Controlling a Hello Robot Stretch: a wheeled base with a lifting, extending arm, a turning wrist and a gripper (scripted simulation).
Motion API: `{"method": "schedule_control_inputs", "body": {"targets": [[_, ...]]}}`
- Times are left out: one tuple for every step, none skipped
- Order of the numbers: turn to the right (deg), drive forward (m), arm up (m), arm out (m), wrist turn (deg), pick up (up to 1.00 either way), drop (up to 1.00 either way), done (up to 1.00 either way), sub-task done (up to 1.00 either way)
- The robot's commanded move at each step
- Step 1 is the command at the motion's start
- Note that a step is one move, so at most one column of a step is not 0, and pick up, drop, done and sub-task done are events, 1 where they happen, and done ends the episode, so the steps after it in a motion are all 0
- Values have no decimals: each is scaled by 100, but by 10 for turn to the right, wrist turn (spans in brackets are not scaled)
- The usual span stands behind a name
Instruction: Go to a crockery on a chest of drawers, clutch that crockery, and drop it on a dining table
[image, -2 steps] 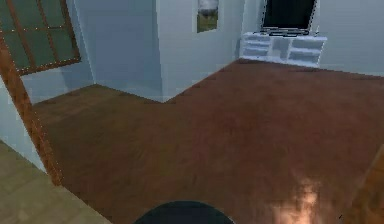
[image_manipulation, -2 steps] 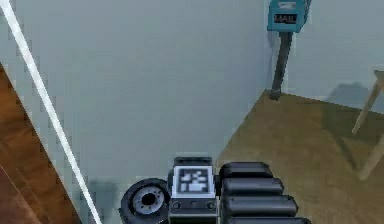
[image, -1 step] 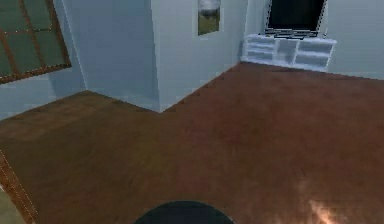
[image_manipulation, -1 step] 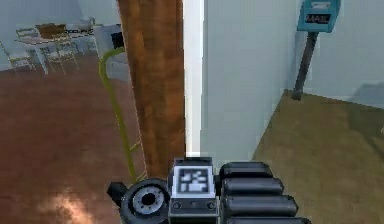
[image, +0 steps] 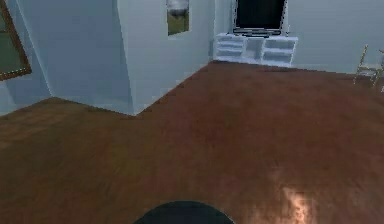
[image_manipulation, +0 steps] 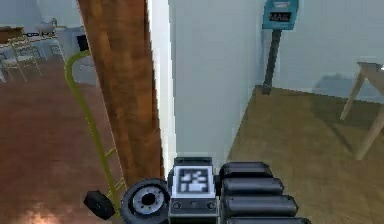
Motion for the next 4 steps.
{"method": "schedule_control_inputs", "body": {"targets": [[30,0,0,0,0,0,0,0,0],[-450,0,0,0,0,0,0,0,0],[-360,0,0,0,0,0,0,0,0],[0,15,0,0,0,0,0,0,0]]}}
